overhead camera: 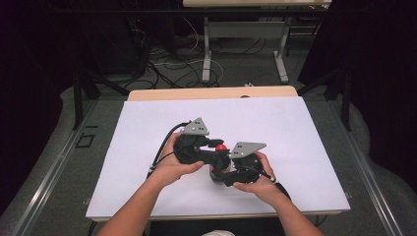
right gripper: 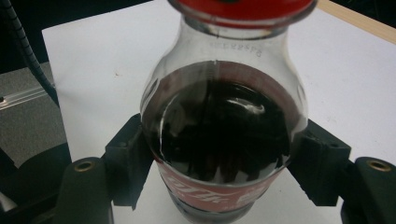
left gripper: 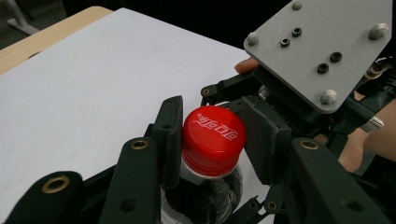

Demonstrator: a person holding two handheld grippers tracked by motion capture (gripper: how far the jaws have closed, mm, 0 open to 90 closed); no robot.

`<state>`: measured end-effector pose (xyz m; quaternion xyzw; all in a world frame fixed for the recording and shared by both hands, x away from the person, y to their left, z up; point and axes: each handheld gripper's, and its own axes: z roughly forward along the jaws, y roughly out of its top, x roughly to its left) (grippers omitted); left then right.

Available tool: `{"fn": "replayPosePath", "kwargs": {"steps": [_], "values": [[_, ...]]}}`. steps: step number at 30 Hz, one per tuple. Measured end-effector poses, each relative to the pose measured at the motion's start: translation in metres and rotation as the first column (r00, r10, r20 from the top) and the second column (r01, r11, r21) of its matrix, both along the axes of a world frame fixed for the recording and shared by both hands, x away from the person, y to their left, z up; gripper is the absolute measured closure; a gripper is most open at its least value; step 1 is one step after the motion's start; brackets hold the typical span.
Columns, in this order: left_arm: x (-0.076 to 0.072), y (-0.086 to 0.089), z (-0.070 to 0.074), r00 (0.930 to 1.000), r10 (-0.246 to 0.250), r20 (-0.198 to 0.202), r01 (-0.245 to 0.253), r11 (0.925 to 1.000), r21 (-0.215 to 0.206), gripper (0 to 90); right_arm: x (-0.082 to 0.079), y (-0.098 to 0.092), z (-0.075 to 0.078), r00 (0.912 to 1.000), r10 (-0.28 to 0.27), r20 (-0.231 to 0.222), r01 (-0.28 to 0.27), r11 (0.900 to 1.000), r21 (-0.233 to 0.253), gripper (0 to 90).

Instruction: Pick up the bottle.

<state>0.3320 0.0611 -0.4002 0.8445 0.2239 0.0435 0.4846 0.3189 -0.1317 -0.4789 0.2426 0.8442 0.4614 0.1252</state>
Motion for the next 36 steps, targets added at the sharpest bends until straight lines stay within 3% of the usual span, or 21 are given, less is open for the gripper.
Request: {"fn": "replayPosePath", "kwargs": {"steps": [6, 11, 17, 20, 23, 26, 27, 30, 32, 33, 34, 36], "values": [[-0.005, -0.002, 0.002, 0.9976, 0.069, -0.006, -0.069, 0.9976, 0.004, 61.3, -0.001, -0.001, 0.001, 0.9997, -0.022, 0.002, 0.022, 1.000, 0.005, 30.0], [-0.010, -0.009, 0.002, 0.9883, 0.151, 0.026, -0.151, 0.9886, 0.002, 61.5, -0.001, -0.001, 0.001, 0.9981, -0.060, 0.011, 0.060, 0.998, 0.020, 30.2], [-0.012, -0.016, 0.001, 0.9767, 0.214, 0.020, -0.214, 0.9768, 0.012, 61.5, 0.000, -0.001, -0.001, 0.9960, -0.089, -0.002, 0.089, 0.996, 0.031, 30.2], [-0.015, -0.022, 0.000, 0.9611, 0.275, 0.029, -0.275, 0.9615, 0.003, 61.5, -0.001, -0.001, -0.001, 0.9929, -0.119, -0.001, 0.119, 0.993, 0.022, 30.2], [-0.017, -0.026, 0.000, 0.9403, 0.340, 0.017, -0.340, 0.9405, -0.009, 61.5, 0.000, -0.002, 0.000, 0.9902, -0.139, 0.015, 0.138, 0.990, 0.016, 30.2], [-0.021, -0.030, -0.001, 0.9213, 0.388, 0.023, -0.387, 0.9214, -0.030, 61.5, 0.001, -0.003, 0.001, 0.9899, -0.142, 0.002, 0.142, 0.990, 0.017, 30.2], [-0.022, -0.032, -0.001, 0.9162, 0.400, 0.023, -0.399, 0.9164, -0.028, 61.5, 0.001, -0.003, 0.001, 0.9897, -0.143, 0.000, 0.143, 0.990, 0.013, 30.2], [-0.023, -0.033, -0.001, 0.9100, 0.414, 0.018, -0.414, 0.9101, -0.021, 61.4, 0.001, -0.003, 0.001, 0.9882, -0.153, 0.003, 0.153, 0.988, 0.028, 30.2], [-0.023, -0.034, 0.000, 0.9099, 0.414, 0.018, -0.414, 0.9100, -0.023, 61.2, 0.002, -0.004, 0.001, 0.9881, -0.153, 0.012, 0.153, 0.988, 0.021, 30.1], [-0.023, -0.034, -0.001, 0.9171, 0.397, 0.032, -0.397, 0.9175, -0.029, 61.0, 0.002, -0.004, 0.001, 0.9878, -0.155, 0.013, 0.155, 0.988, 0.024, 30.1], [-0.023, -0.034, -0.001, 0.9171, 0.397, 0.032, -0.397, 0.9175, -0.029, 60.8, 0.002, -0.004, 0.002, 0.9881, -0.153, 0.007, 0.153, 0.988, 0.024, 30.0], [-0.021, -0.029, 0.002, 0.9342, 0.357, -0.004, -0.357, 0.9337, -0.032, 57.9, 0.001, -0.004, 0.002, 0.9895, -0.145, 0.005, 0.144, 0.989, 0.025, 30.0]]}}
